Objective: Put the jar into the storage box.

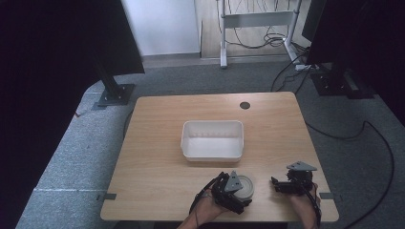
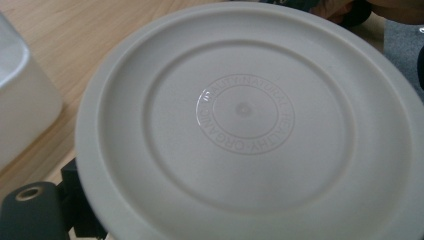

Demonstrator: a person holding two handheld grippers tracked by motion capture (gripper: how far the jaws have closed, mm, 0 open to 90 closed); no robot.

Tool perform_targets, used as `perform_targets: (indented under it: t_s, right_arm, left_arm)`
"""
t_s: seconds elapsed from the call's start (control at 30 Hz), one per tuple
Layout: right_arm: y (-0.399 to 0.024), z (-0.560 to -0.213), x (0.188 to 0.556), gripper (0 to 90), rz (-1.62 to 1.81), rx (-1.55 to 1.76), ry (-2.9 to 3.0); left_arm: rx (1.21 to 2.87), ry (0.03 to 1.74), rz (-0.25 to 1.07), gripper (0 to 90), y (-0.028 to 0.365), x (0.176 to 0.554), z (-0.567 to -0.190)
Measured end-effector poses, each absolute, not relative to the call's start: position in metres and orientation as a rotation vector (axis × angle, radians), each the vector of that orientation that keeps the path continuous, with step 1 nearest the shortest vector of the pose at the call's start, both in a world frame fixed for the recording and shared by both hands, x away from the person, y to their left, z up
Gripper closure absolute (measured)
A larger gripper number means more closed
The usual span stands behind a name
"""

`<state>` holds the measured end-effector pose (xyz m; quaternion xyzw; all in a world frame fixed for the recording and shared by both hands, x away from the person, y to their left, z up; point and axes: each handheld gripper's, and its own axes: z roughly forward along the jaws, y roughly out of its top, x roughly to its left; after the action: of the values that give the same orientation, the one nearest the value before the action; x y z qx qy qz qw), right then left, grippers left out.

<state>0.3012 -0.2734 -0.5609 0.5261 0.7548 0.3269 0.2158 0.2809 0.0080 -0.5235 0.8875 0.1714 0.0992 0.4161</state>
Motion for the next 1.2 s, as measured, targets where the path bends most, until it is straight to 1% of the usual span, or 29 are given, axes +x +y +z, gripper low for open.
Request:
perform_targets:
  t_s: [1.2]
  right_arm:
    - [-0.273,-0.561,0.301,3.1,0.906,1.458,2.092]
  left_arm:
    - [2.169,0.547,0.388,10.1,0.052,0.317,-0.483]
